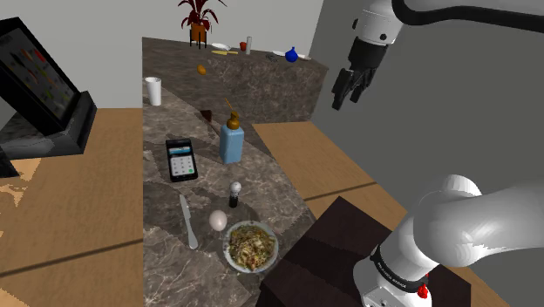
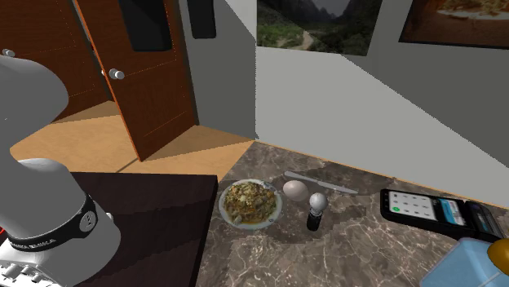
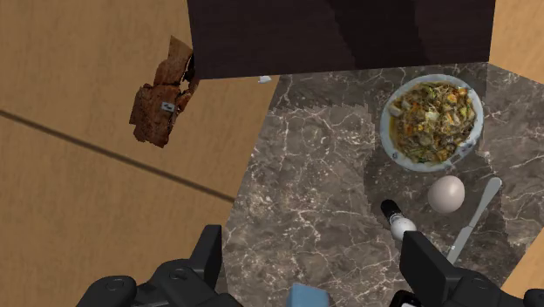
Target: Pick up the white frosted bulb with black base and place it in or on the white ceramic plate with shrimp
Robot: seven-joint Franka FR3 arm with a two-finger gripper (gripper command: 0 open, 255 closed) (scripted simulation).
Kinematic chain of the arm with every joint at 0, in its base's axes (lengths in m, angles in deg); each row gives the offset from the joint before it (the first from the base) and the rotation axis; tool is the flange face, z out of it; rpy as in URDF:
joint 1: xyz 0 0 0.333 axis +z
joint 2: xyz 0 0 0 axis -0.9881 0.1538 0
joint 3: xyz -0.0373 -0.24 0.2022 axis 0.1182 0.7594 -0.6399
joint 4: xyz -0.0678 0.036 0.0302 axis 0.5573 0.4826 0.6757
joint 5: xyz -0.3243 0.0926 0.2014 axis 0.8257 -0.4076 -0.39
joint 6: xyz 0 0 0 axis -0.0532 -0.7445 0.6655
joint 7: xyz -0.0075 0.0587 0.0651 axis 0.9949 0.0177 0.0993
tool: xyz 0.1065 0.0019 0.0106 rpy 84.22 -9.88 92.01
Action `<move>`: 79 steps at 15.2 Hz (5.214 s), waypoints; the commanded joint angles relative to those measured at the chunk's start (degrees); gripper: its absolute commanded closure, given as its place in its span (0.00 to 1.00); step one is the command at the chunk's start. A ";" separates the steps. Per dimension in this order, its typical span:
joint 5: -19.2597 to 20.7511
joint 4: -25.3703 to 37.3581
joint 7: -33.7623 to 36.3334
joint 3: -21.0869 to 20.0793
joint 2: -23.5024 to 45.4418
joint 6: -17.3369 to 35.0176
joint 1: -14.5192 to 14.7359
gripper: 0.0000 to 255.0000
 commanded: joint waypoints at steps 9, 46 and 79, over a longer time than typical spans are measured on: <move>-3.61 -7.93 1.95 0.22 7.68 15.93 2.02 0.00; -30.22 3.41 -8.51 -5.48 64.64 63.41 9.92 0.00; -24.46 3.23 -2.48 -2.75 52.52 51.75 11.43 1.00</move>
